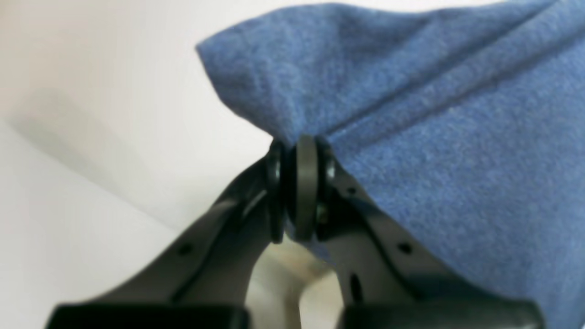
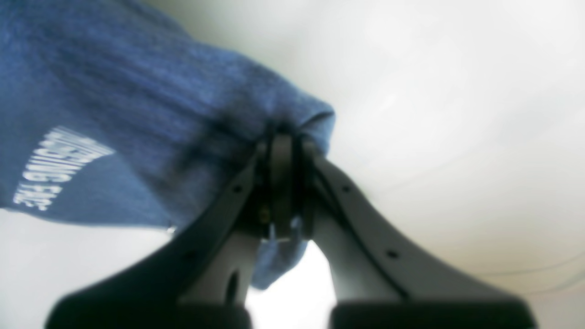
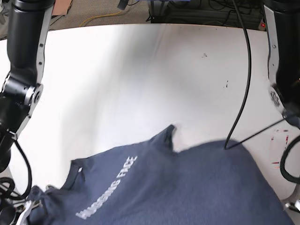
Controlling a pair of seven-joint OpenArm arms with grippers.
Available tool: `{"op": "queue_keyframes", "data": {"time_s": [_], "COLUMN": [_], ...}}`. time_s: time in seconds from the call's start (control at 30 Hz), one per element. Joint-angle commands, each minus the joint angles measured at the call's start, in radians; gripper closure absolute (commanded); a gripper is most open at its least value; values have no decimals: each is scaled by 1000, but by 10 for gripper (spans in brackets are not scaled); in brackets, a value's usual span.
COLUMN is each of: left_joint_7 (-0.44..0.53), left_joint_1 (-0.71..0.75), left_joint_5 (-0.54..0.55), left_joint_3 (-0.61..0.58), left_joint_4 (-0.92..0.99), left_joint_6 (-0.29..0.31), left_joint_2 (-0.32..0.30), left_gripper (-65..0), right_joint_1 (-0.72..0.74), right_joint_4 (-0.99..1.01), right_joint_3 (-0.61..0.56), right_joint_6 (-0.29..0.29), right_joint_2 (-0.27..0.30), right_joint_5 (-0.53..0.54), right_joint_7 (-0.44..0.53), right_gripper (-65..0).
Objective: Fold the T-shirt properly
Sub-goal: 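Lift the shirt with both grippers, shake it, and lay it flat, then drag the held shirt edge with both grippers to straighten it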
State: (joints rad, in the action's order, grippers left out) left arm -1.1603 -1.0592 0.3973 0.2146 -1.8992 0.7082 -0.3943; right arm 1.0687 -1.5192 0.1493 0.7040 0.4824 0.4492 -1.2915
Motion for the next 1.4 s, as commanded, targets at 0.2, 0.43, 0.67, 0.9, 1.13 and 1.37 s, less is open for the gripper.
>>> {"op": "queue_keyframes", "data": {"time_s": [0.2,0.43,0.67,0.9,1.13,1.37], "left_joint_7": [-11,-37,-37,-34,-31,-19], "left_joint_1": [-2,273,598,936,1177,1327], "left_joint_5": [-25,-25,-24,-24,-24,-31], "left_joint_3": [-20,39,88,184,288,329], "left_joint_4": [17,-75,-96,-99,-99,-90], "left_joint_6": [-10,-10,-10,-10,-10,-10], "left_joint_2": [-56,-48,-38,-10,-10,-10], "left_gripper": [0,0,0,0,0,0], "right_joint_1": [-14,-322,-663,-931,-1135,-1304], "right_joint_4": [-77,-269,-399,-467,-467,-464], "right_joint_3": [5,71,172,258,339,358], "right_joint_6": [-6,-6,-6,-6,-6,-6], "right_joint_2": [42,29,-75,-204,-294,-311], "right_joint_5": [-30,-30,-30,-30,4,181], "right_joint_7": [-36,-36,-36,-36,-36,-30], "right_gripper": [0,0,0,0,0,0]}}
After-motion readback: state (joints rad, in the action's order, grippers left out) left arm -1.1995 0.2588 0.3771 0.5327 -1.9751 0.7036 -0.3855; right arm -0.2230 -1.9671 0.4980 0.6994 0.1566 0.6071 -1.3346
